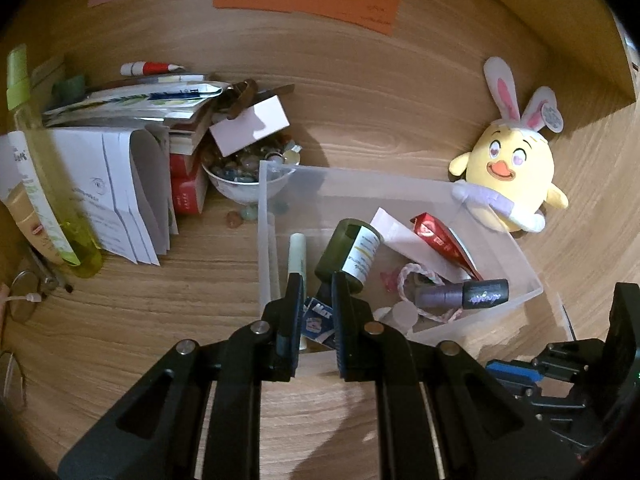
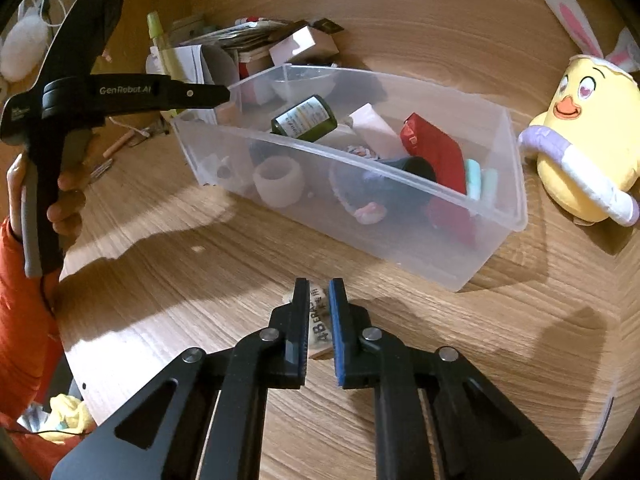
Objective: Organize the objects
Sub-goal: 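Lift the eraser with the right tool and carry it over the bin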
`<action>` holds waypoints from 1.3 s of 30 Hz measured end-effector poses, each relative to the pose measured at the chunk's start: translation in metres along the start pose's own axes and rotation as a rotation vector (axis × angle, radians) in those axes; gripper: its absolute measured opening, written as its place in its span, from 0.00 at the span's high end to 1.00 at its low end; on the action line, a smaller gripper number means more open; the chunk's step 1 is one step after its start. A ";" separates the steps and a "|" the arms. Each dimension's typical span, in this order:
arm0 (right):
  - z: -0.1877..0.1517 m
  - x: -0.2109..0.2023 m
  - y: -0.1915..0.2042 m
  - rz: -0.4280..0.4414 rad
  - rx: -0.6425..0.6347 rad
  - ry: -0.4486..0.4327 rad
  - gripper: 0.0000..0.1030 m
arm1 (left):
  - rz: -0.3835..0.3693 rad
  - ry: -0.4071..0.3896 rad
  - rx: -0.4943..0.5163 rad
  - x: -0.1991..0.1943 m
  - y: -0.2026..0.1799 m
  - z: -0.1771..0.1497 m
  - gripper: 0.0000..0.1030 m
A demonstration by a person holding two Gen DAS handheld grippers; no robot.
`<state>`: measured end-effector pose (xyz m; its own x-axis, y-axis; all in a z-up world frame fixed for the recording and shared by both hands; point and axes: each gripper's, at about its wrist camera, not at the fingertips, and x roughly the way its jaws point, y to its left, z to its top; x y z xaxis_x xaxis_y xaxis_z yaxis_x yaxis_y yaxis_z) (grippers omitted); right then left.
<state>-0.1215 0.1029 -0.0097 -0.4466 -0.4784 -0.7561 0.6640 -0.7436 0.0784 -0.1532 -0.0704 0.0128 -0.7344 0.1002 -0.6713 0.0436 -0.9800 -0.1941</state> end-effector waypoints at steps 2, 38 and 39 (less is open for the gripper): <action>0.000 0.000 0.000 0.005 0.003 0.000 0.91 | 0.000 -0.006 0.005 -0.004 -0.001 0.000 0.87; 0.001 -0.008 0.022 -0.031 -0.072 -0.024 0.79 | 0.072 -0.185 0.076 -0.086 -0.014 -0.058 0.24; 0.006 -0.015 0.022 -0.025 -0.065 -0.048 0.79 | 0.071 -0.184 0.074 -0.086 -0.014 -0.060 0.23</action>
<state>-0.1036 0.0907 0.0076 -0.4912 -0.4830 -0.7249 0.6889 -0.7246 0.0161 -0.0504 -0.0551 0.0300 -0.8429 0.0044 -0.5381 0.0545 -0.9941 -0.0935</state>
